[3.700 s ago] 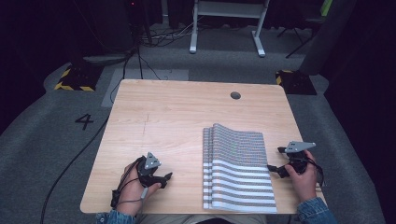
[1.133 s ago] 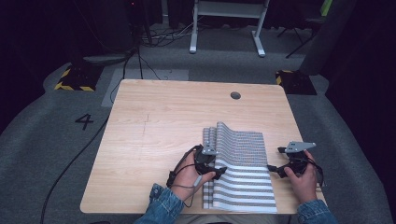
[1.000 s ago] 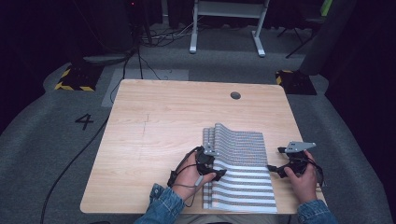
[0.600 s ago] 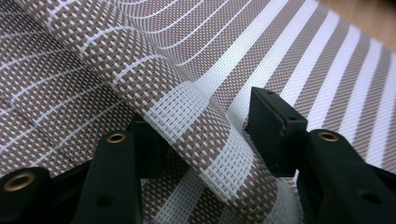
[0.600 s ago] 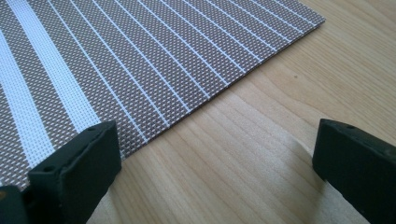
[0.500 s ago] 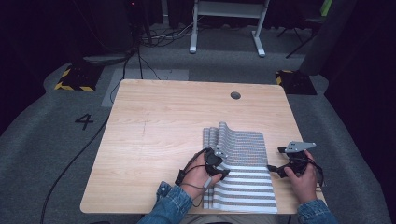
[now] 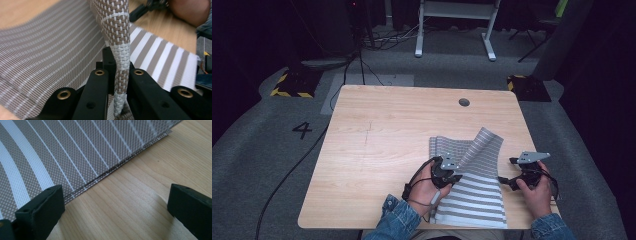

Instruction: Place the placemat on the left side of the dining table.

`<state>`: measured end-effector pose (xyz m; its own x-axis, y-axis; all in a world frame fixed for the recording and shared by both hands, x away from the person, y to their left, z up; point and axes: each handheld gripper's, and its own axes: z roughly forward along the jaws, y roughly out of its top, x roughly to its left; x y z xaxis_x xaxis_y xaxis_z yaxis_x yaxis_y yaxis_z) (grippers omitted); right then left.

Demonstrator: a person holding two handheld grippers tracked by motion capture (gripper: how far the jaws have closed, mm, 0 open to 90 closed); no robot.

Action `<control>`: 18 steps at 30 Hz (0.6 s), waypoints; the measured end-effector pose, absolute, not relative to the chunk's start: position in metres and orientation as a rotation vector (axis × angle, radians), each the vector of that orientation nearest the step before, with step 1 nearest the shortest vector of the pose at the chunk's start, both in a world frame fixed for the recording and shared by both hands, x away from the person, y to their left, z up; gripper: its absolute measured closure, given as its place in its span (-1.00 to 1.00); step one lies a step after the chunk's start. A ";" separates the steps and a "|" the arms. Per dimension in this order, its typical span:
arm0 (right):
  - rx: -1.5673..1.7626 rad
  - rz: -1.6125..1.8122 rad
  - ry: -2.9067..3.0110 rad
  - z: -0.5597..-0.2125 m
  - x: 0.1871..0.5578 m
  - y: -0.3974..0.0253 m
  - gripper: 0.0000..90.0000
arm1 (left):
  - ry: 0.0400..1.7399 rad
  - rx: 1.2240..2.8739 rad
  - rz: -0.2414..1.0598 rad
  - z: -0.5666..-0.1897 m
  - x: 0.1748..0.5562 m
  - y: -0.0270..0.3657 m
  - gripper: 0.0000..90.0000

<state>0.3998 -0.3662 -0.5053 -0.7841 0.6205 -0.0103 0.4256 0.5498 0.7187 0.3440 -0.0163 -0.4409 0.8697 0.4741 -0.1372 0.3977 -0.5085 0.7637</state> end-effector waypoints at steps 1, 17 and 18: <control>0.877 1.068 2.522 -0.505 0.400 -0.366 -0.97 | 0.623 2.158 0.123 -0.435 0.342 -0.015 0.97; 0.885 1.065 2.530 -0.505 0.400 -0.365 -0.97 | 0.541 2.125 0.286 -0.361 0.331 0.035 0.97; 0.886 1.067 2.526 -0.505 0.400 -0.365 -0.97 | 0.544 2.119 0.293 -0.357 0.330 0.041 0.97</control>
<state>0.4002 -0.3652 -0.5055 -0.7805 0.6251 -0.0010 0.4351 0.5444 0.7172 0.3303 0.0414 -0.3570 0.8749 0.4842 0.0051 0.2708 -0.4979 0.8239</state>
